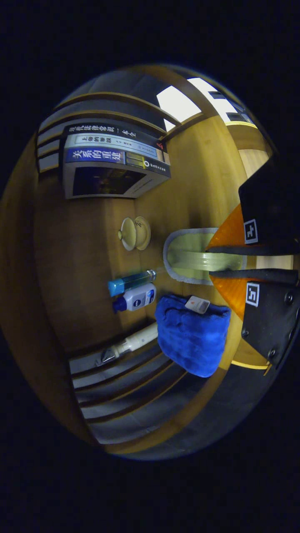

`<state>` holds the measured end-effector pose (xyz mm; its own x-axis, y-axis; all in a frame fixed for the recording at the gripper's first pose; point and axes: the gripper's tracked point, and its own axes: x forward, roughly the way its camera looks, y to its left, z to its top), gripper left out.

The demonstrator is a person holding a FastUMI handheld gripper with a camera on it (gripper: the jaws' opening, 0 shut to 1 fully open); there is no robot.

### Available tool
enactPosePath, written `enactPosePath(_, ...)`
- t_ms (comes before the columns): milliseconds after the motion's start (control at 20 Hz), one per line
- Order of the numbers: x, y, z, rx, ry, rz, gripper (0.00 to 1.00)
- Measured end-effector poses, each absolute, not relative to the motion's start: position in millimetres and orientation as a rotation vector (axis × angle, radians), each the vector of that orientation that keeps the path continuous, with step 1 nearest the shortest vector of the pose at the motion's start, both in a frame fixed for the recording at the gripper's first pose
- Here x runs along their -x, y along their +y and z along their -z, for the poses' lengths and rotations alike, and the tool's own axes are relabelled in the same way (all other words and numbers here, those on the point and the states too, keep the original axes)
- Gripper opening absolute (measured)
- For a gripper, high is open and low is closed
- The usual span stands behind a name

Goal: Pull open the drawer, take out the items inside it, and place them on the countertop above the cabinet.

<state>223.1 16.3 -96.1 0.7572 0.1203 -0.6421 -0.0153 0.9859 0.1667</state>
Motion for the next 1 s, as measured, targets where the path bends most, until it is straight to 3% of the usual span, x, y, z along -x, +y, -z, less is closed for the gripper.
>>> enactPosePath(250, -234.8, 18.4, 112.8, -0.163, 0.756, -0.066, 0.21)
enactPosePath(650, -243.9, 10.3, 119.2, -0.143, 0.754, -0.044, 0.33)
enactPosePath(1000, -241.1, 10.9, 123.0, -0.161, 0.765, -0.049, 0.89)
